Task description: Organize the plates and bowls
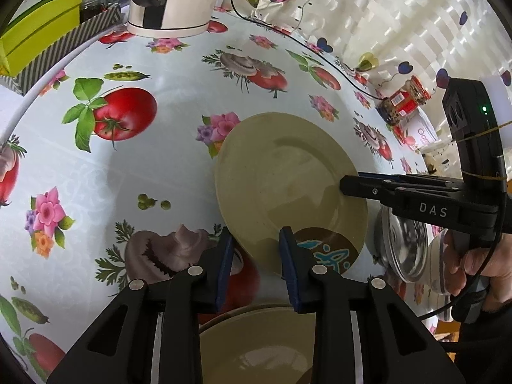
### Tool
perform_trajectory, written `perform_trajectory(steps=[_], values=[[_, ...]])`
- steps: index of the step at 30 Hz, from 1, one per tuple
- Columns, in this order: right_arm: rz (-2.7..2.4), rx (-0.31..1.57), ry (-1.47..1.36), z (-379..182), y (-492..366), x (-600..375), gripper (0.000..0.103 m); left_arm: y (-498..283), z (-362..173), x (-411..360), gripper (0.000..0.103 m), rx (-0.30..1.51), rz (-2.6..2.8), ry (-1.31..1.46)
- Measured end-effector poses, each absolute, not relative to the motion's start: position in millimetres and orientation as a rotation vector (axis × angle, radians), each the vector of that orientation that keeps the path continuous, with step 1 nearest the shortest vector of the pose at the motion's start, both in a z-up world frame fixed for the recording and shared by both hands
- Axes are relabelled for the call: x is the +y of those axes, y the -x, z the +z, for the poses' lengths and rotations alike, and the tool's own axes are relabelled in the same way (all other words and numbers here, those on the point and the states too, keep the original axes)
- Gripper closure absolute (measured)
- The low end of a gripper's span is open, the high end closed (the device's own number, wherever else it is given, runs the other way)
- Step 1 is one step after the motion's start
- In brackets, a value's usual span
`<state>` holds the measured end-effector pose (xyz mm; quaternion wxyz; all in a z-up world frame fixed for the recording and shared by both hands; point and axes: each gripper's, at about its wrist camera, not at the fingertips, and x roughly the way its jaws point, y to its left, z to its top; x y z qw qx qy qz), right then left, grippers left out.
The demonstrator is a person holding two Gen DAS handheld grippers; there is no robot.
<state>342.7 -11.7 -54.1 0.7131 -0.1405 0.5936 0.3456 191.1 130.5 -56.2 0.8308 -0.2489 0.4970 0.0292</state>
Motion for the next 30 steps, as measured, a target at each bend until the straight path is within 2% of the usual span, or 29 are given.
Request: perform_trajectory(steps=[15, 30], values=[[0.770, 1.276, 0.317, -35, -330, -3, 0.079, -175, -40, 135, 0.073, 1.018, 0.082, 0.521], [0.763, 1.242, 0.334, -15, -283, -2, 0.079, -131, -26, 132, 0.073, 1.009, 0.095, 0.528]])
